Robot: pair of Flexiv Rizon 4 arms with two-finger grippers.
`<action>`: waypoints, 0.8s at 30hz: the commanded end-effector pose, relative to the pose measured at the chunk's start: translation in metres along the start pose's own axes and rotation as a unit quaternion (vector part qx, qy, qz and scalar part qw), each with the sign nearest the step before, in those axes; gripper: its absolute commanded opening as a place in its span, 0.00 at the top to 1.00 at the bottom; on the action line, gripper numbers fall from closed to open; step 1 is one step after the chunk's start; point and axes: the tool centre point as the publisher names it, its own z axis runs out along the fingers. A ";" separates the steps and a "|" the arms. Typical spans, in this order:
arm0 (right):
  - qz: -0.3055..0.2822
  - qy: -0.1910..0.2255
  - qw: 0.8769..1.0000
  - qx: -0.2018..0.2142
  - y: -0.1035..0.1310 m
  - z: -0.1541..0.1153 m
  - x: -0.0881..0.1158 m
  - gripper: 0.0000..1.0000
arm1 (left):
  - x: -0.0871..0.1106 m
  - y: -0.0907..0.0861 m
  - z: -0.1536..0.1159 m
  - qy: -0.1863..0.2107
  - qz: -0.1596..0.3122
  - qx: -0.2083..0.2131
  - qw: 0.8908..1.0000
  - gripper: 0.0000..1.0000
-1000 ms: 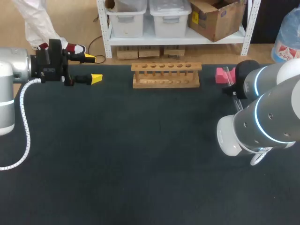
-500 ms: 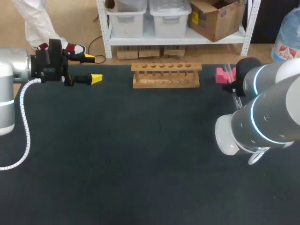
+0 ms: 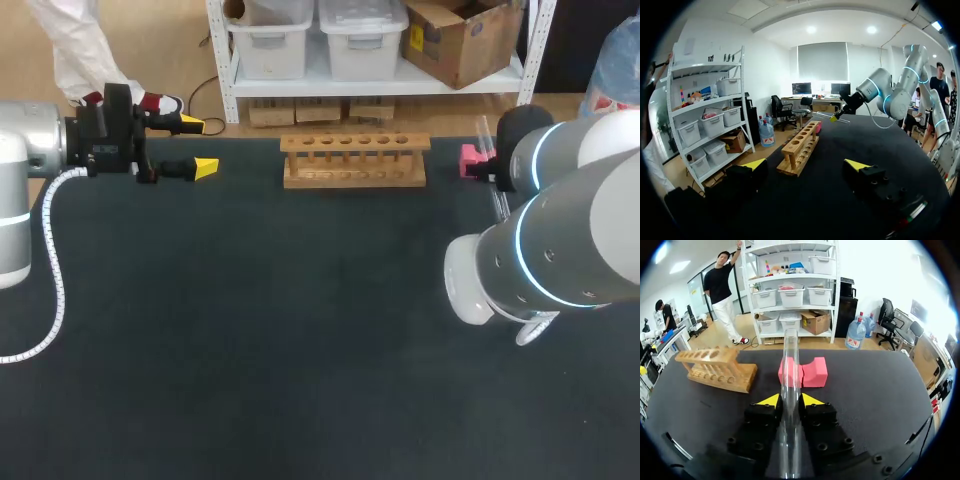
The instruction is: Grasp the test tube, adjust it, and insert it.
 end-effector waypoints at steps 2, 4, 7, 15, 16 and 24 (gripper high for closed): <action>0.002 0.004 1.000 0.029 0.015 -0.024 -0.011 1.00 | 0.001 -0.001 0.000 -0.002 0.001 -0.002 1.000 0.00; 0.002 0.003 1.000 0.031 0.023 -0.028 -0.016 1.00 | 0.001 -0.001 0.000 -0.002 0.001 -0.002 1.000 0.00; 0.000 0.001 0.999 0.034 0.036 -0.032 -0.022 1.00 | 0.001 -0.001 0.000 -0.002 0.001 -0.002 1.000 0.00; 0.010 -0.012 1.000 0.017 0.072 -0.030 -0.031 1.00 | 0.001 -0.001 0.000 -0.002 0.001 -0.002 1.000 0.00; 0.009 -0.012 1.000 0.013 0.076 -0.029 -0.032 1.00 | 0.001 -0.001 0.000 -0.002 0.001 -0.002 1.000 0.00; 0.007 -0.014 1.000 -0.019 0.101 -0.022 -0.034 1.00 | 0.001 -0.001 0.000 -0.002 0.001 -0.002 1.000 0.00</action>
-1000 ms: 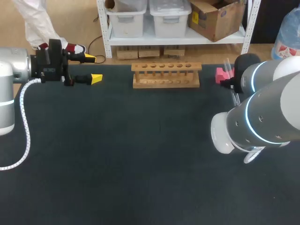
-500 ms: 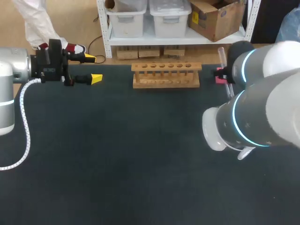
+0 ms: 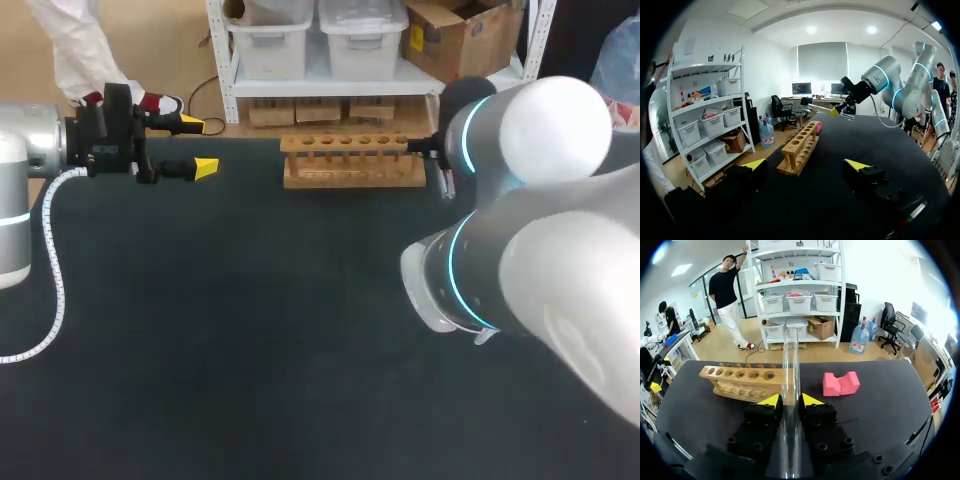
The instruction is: Grasp the test tube, adjust it, and insert it.
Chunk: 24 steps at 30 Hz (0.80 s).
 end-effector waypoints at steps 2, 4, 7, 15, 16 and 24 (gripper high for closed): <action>-0.001 0.001 1.000 -0.021 0.014 0.008 -0.001 1.00 | 0.001 -0.001 0.000 -0.002 0.001 -0.002 1.000 0.00; -0.001 0.002 1.000 -0.029 0.021 0.011 -0.001 1.00 | 0.001 -0.001 0.000 -0.002 0.001 -0.002 1.000 0.00; -0.001 0.004 0.999 -0.043 0.031 0.016 -0.001 1.00 | 0.001 -0.001 0.000 -0.002 0.001 -0.002 1.000 0.00; -0.008 0.018 0.997 -0.069 0.048 0.031 0.006 1.00 | 0.001 -0.001 0.000 -0.002 0.001 -0.002 1.000 0.00; -0.008 0.020 0.997 -0.071 0.050 0.032 0.007 1.00 | 0.001 -0.001 0.000 -0.002 0.001 -0.002 1.000 0.00; -0.005 0.031 0.996 -0.079 0.055 0.043 0.013 1.00 | 0.001 -0.001 0.000 -0.002 0.001 -0.002 1.000 0.00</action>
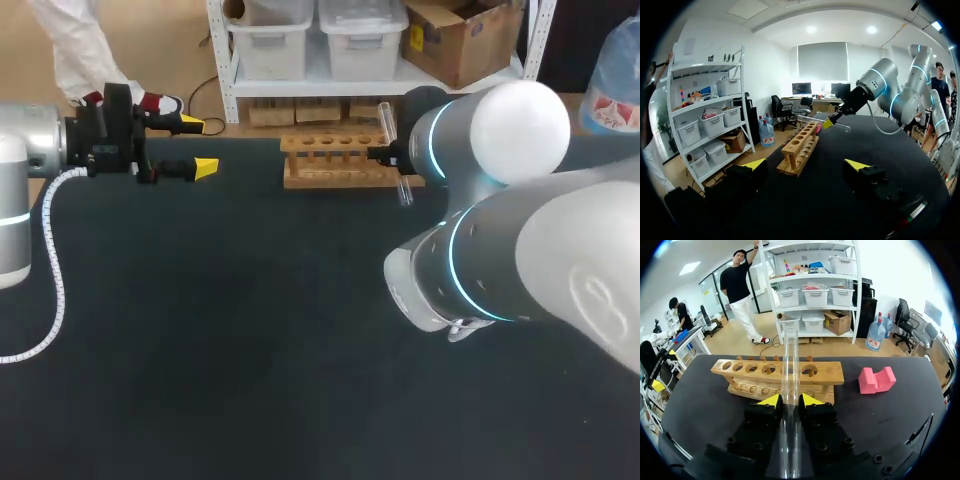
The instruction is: Grasp the test tube, adjust it, and insert it.
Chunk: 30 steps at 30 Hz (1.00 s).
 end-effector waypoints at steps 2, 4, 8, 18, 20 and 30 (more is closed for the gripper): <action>0.001 0.009 1.000 -0.021 0.000 0.008 -0.001 1.00 | 0.001 -0.001 0.000 -0.002 0.001 -0.002 1.000 0.00; 0.001 0.012 1.000 -0.022 0.001 0.010 0.000 1.00 | 0.001 -0.001 0.000 -0.002 0.001 -0.002 1.000 0.00; 0.002 0.017 1.000 -0.024 0.001 0.013 0.002 1.00 | 0.001 -0.001 0.000 -0.002 0.001 -0.002 1.000 0.00; 0.003 0.026 0.999 -0.031 0.002 0.017 0.003 1.00 | 0.001 -0.001 0.000 -0.002 0.001 -0.002 1.000 0.00; 0.002 0.030 0.999 -0.034 0.002 0.018 0.004 1.00 | 0.001 -0.001 0.000 -0.002 0.001 -0.002 1.000 0.00; -0.001 0.050 0.998 -0.041 0.002 0.022 0.007 1.00 | 0.001 -0.001 0.000 -0.002 0.001 -0.002 1.000 0.00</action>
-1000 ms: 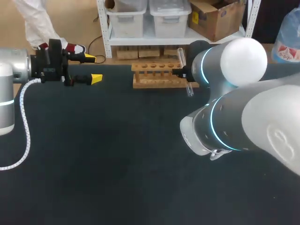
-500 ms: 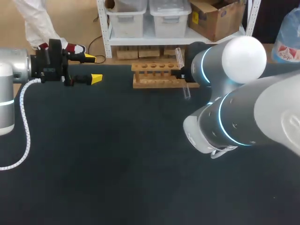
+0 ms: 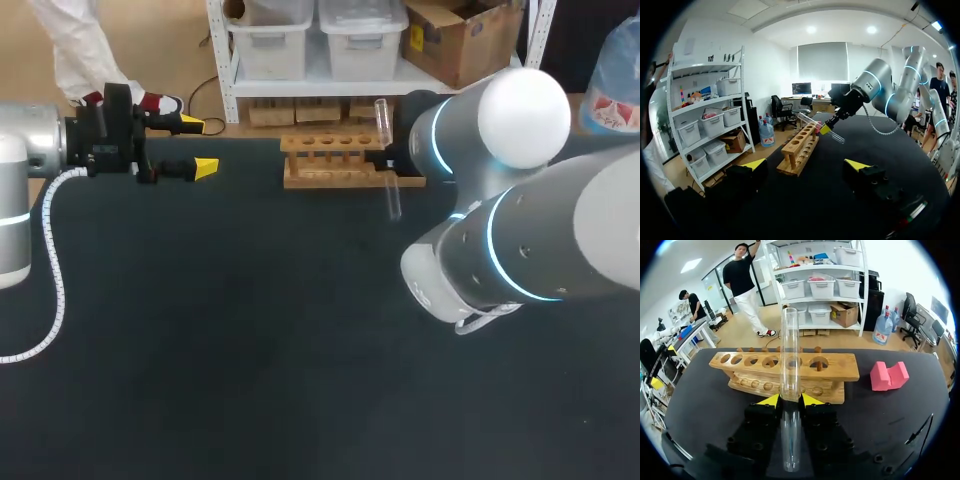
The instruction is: Grasp the test tube, adjust it, and insert it.
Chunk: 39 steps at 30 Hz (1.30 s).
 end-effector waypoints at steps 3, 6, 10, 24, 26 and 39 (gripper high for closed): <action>-0.002 0.018 1.000 -0.016 -0.003 0.004 -0.004 1.00 | 0.001 -0.001 0.000 -0.002 0.001 -0.002 1.000 0.00; -0.002 0.020 1.000 -0.017 -0.003 0.005 -0.003 1.00 | 0.001 -0.001 0.000 -0.002 0.001 -0.002 1.000 0.00; 0.006 0.013 1.000 -0.018 -0.004 0.000 -0.005 1.00 | 0.001 -0.001 0.000 -0.002 0.001 -0.002 1.000 0.00; -0.004 0.007 1.000 -0.018 -0.006 0.000 -0.013 1.00 | 0.001 -0.001 0.000 -0.002 0.001 -0.002 1.000 0.00; -0.004 0.008 1.000 -0.019 -0.006 0.001 -0.013 1.00 | 0.001 -0.001 0.000 -0.002 0.001 -0.002 1.000 0.00; -0.004 0.025 0.999 -0.029 -0.005 0.006 -0.011 1.00 | 0.001 -0.001 0.000 -0.002 0.001 -0.002 1.000 0.00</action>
